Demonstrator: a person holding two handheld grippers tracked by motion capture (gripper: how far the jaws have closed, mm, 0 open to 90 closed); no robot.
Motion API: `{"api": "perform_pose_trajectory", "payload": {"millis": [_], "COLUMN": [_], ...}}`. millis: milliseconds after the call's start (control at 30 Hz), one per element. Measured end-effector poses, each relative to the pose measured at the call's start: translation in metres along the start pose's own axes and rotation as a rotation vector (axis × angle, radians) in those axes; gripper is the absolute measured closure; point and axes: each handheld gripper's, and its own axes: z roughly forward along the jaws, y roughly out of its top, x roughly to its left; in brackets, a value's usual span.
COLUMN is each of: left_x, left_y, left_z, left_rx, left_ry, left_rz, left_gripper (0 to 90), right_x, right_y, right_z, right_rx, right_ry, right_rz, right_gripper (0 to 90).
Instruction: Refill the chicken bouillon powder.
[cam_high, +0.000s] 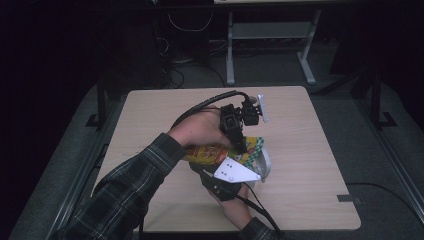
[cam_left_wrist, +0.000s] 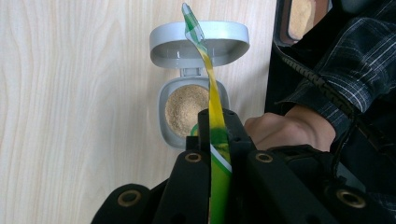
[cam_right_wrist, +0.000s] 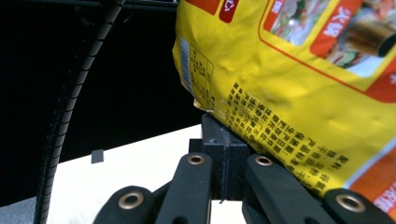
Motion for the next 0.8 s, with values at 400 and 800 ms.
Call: {"api": "perform_pose_trajectory", "payload": {"millis": [400,800], "left_x": [0.0004,0.0003], "left_y": [0.0004,0.0004], "left_z": [0.0013,0.0013], "left_rx": [0.009,0.007], "left_ry": [-0.007,-0.003], "left_rz": [-0.006,-0.006], "left_gripper": [89.3,89.3], "right_x": [0.0008,0.0008], "right_y": [-0.0002,-0.0001], "right_z": [0.0002,0.0001], "right_rx": [-0.002,-0.002], "right_ry": [0.002,0.001], "right_rz": [0.001,-0.001], "right_gripper": [90.0,90.0]}}
